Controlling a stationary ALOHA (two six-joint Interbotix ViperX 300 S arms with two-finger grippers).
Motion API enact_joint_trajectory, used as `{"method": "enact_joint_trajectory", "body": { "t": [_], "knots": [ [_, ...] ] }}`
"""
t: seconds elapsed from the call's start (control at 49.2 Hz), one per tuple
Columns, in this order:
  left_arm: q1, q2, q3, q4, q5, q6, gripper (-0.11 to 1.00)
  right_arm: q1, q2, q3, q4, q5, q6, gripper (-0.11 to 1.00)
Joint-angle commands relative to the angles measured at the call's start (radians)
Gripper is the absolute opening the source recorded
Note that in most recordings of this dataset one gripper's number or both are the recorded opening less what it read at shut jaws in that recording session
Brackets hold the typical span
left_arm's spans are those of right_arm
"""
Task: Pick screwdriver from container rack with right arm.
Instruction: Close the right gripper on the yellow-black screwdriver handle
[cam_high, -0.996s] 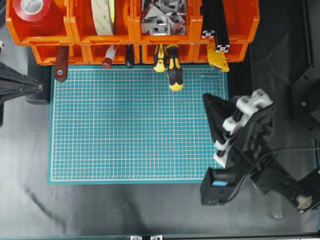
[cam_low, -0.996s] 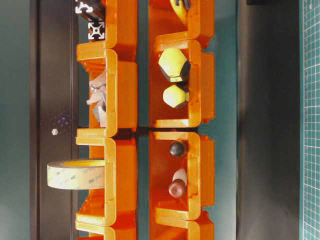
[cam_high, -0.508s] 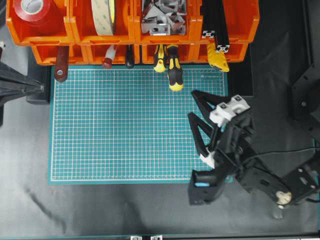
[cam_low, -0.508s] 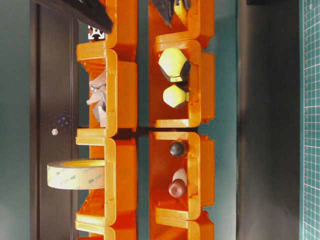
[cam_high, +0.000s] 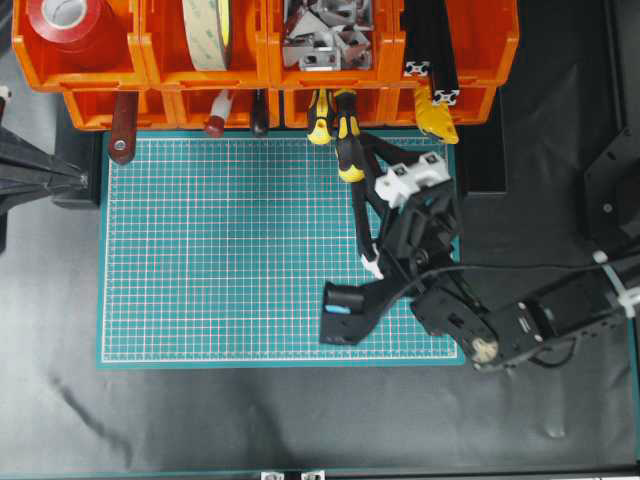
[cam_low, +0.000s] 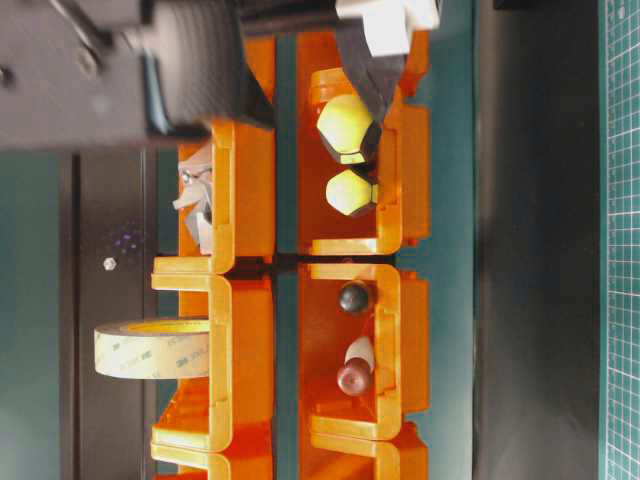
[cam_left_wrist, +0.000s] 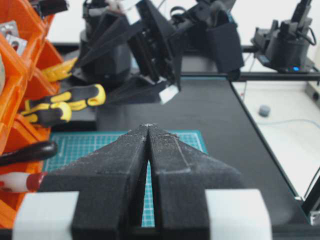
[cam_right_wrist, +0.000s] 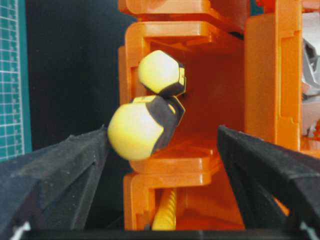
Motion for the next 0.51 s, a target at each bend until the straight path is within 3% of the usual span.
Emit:
{"method": "enact_joint_trajectory", "body": {
  "t": [0.0,0.488],
  "knots": [
    [-0.005,0.008,-0.028,0.005,-0.009,-0.005,0.00,-0.015,-0.006,-0.028,-0.009,-0.021,0.003,0.85],
    [-0.018,0.008,-0.029,0.005,-0.015,-0.018,0.00,-0.055,0.029,-0.025,0.018,-0.031,0.008,0.82]
  ]
}}
